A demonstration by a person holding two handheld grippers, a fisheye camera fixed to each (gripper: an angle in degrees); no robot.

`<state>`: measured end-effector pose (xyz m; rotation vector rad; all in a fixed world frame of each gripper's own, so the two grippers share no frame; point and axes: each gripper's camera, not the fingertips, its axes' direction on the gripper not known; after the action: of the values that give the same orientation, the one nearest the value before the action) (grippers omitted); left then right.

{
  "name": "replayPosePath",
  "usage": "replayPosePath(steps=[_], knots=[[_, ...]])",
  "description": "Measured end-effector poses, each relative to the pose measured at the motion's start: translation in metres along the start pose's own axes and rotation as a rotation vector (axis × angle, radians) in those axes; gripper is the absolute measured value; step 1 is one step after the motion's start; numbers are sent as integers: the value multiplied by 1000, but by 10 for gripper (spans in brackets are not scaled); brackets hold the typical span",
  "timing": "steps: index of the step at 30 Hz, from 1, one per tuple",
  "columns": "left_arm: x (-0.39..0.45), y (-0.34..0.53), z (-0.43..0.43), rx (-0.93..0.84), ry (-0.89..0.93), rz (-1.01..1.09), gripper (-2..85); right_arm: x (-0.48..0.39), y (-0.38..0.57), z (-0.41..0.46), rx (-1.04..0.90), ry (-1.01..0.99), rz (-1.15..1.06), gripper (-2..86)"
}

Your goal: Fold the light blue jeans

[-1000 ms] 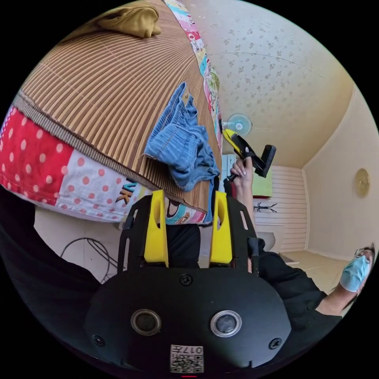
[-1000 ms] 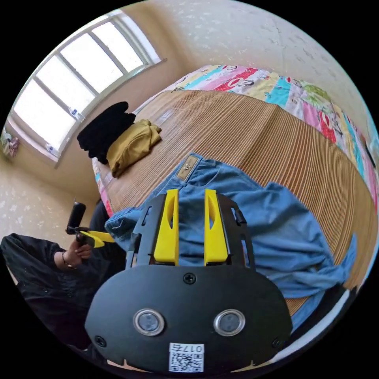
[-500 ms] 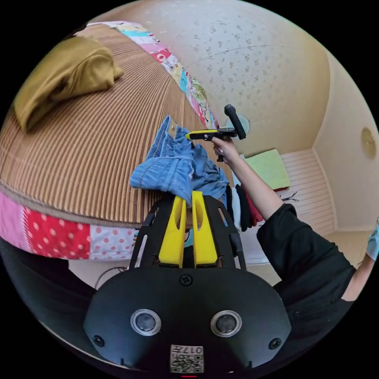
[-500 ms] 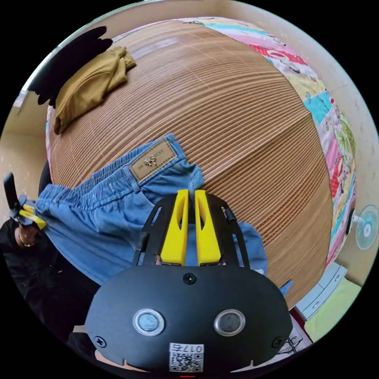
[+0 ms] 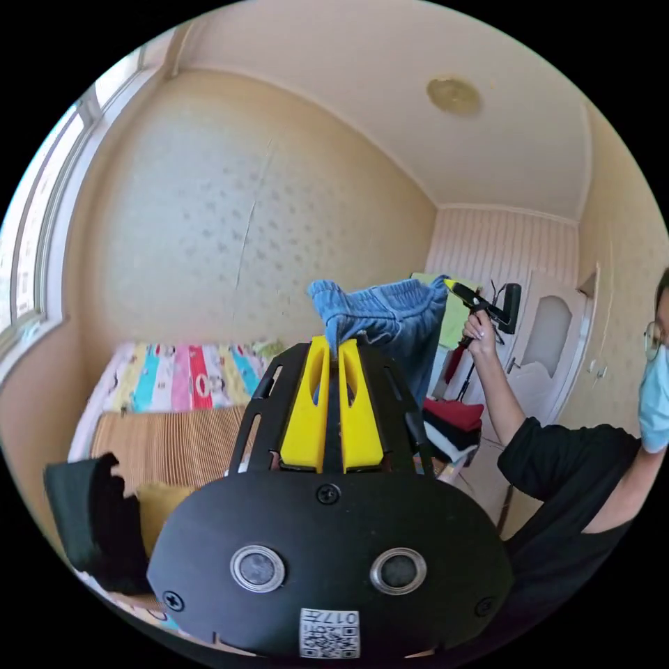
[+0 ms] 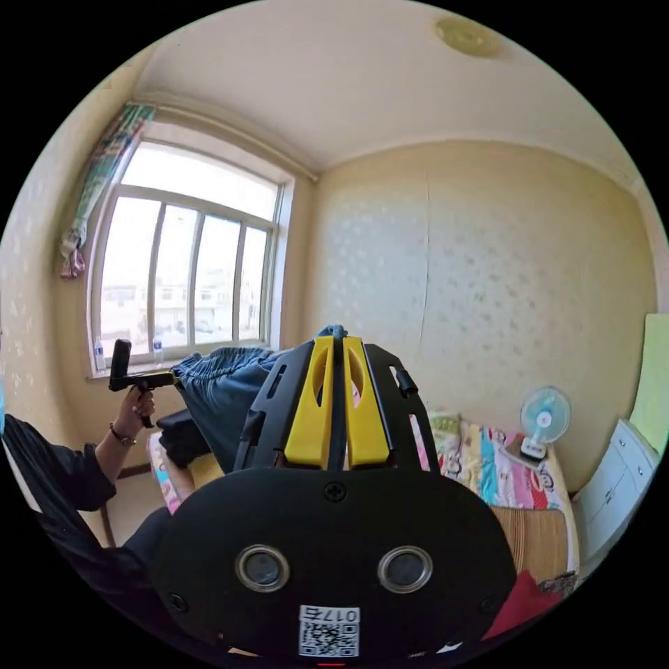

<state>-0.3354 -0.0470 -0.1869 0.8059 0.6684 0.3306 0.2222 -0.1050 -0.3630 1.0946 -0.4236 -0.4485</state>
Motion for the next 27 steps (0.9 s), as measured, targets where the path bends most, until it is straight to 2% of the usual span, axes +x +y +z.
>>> replayPosePath(steps=[3,7,11,16,22,25,27], knots=[[46,-62,-41,118,20,58,-7,-31,-44,-73,98,104,-61,25],[92,-111,-100,297,39,58,-8,-54,-72,-143,189,86,-92,26],[129,-124,-155,465,105,88,-8,-69,-78,-203,270,16,-99,26],[174,-120,-189,593,39,185,-8,-83,-62,-236,338,-26,-96,26],[172,-102,-160,537,-11,241,-9,-84,-18,-219,342,5,-89,27],[135,-102,-104,407,-1,198,-8,-60,3,-167,241,4,-60,26],[97,-114,-51,312,-23,137,-8,-23,14,-95,123,96,5,25]])
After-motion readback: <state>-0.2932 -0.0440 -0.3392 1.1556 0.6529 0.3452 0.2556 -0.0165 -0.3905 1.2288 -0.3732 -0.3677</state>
